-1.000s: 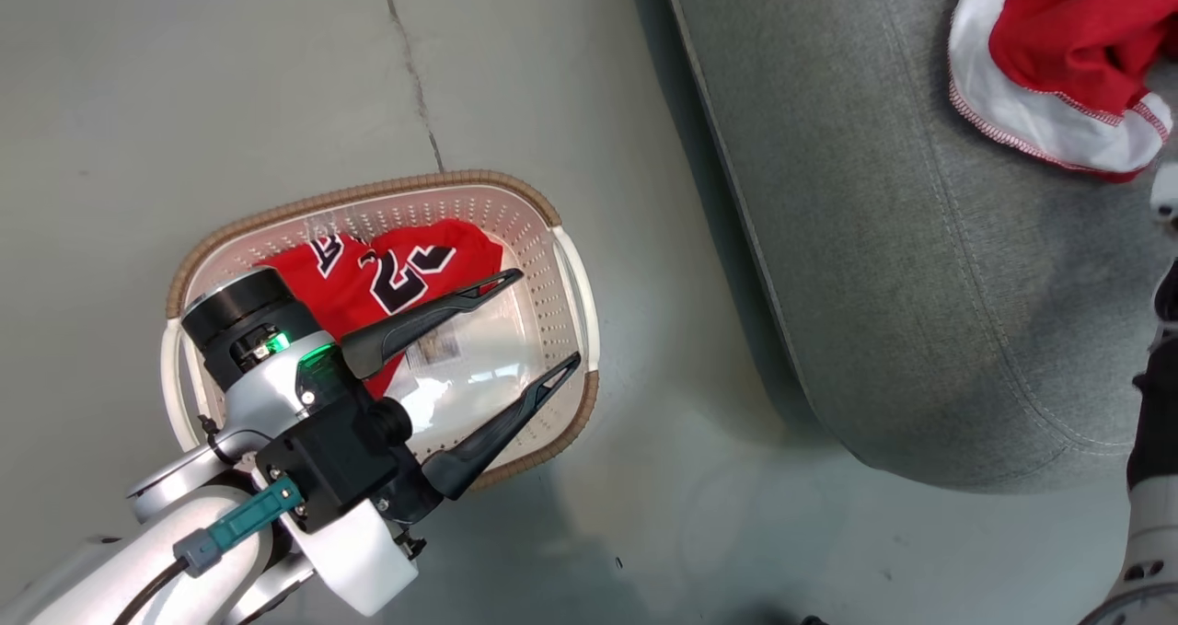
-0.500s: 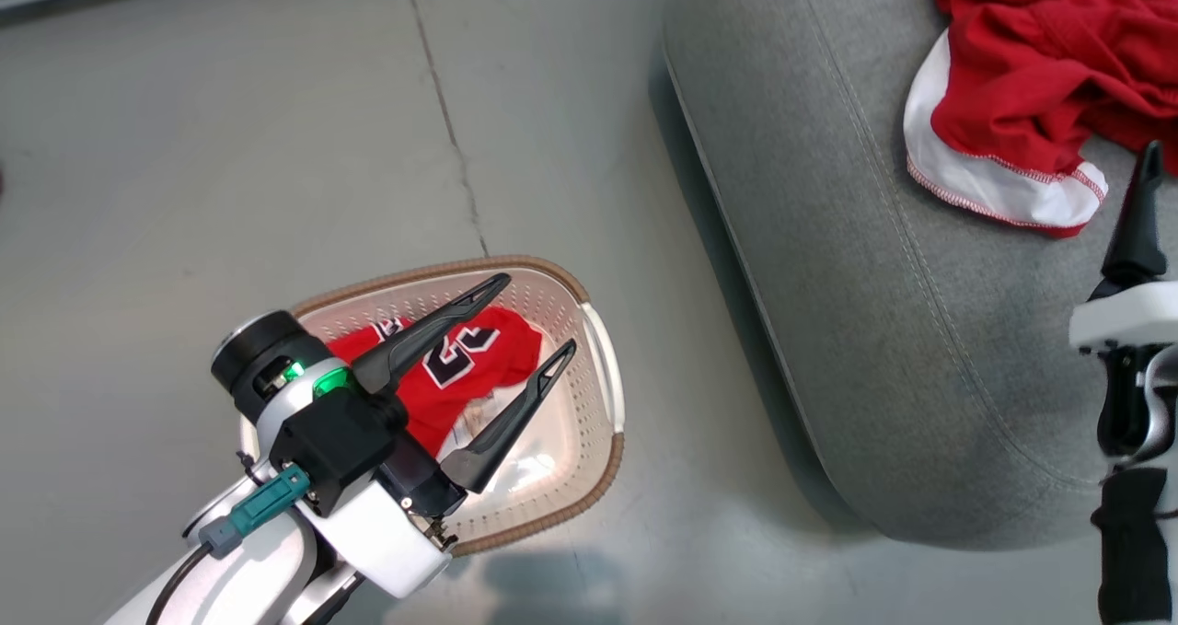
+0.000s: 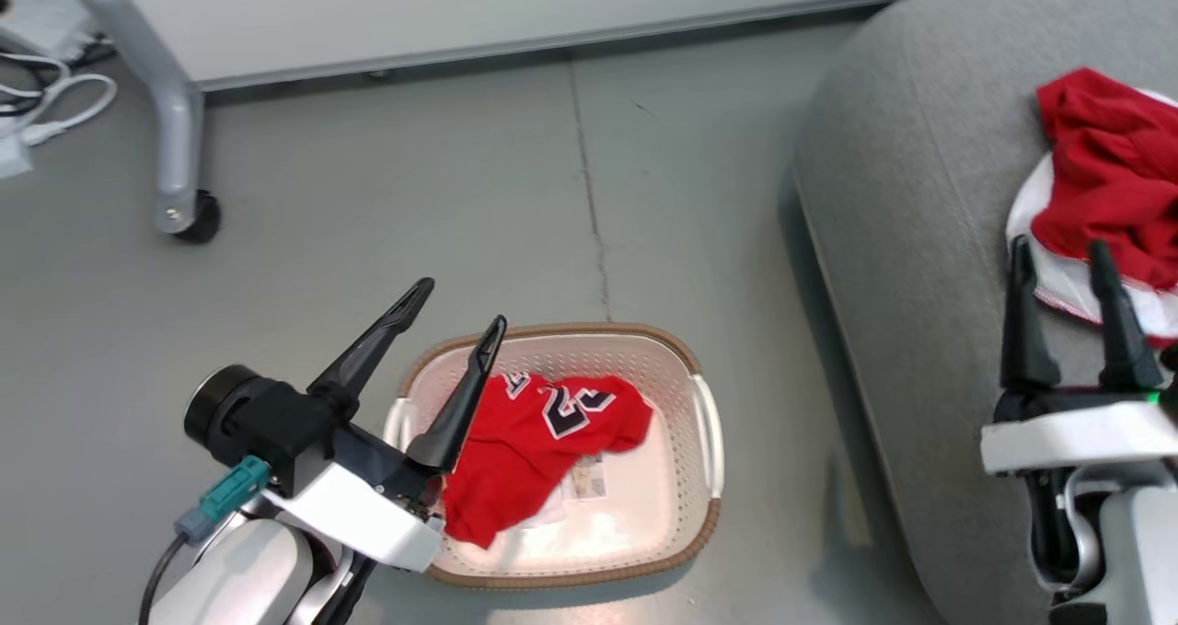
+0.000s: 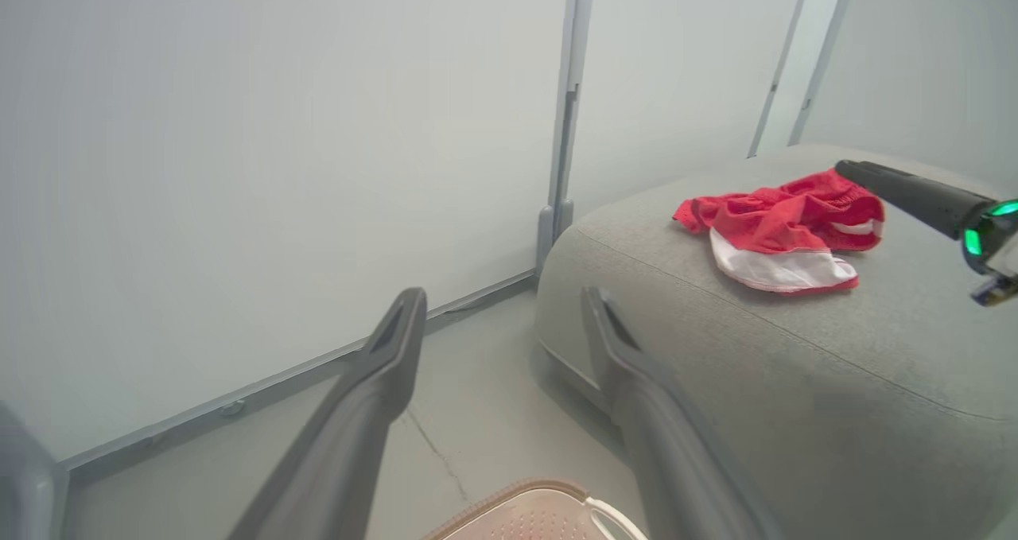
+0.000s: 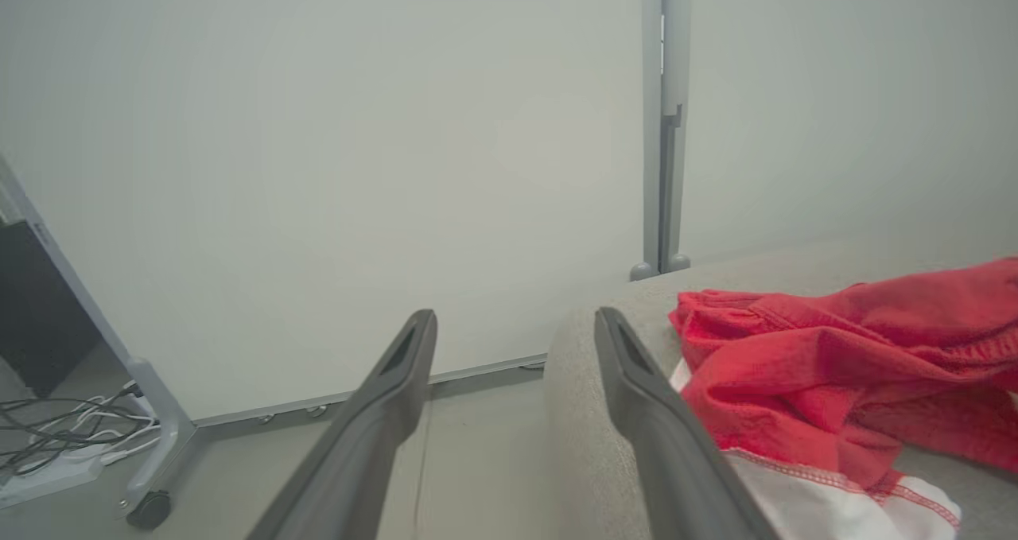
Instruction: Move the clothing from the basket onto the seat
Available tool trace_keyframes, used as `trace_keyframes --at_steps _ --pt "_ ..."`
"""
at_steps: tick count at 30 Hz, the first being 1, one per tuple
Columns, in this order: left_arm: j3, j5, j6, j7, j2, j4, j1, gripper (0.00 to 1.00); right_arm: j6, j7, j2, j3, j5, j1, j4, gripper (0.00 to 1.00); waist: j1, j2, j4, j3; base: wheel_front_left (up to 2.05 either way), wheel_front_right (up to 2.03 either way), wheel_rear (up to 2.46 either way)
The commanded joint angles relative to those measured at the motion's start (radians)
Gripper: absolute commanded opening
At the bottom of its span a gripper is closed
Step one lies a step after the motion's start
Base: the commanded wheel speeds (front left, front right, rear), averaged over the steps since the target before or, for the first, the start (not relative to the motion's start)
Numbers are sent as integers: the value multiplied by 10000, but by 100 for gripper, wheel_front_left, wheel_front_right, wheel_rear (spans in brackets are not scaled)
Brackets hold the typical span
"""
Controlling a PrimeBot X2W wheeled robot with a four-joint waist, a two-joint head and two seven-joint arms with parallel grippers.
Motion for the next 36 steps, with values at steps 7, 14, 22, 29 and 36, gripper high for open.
trace_keyframes --at_steps 7,14,22,29,36 --pt "1076 -495 512 -143 -369 579 918 100 8 49 -71 1284 329 998 -413 100 -1 0 1350 -1171 0 0 0" --pt "1984 -419 740 -145 -682 731 1693 100 8 255 -71 1596 346 1439 -390 100 -1 0 1683 -1695 0 0 0" --pt "2987 -295 879 -148 -962 828 2608 100 8 477 -69 1766 258 1924 -466 100 -1 0 1771 -2234 0 0 0" --pt "3593 -30 758 -147 -1217 845 3251 100 8 713 -66 1668 162 2456 -667 100 -1 0 1801 -2716 0 0 0" --pt "3947 377 429 -149 -1451 955 3450 100 8 962 -65 1535 42 2881 -913 100 -1 0 1709 -3035 0 0 0"
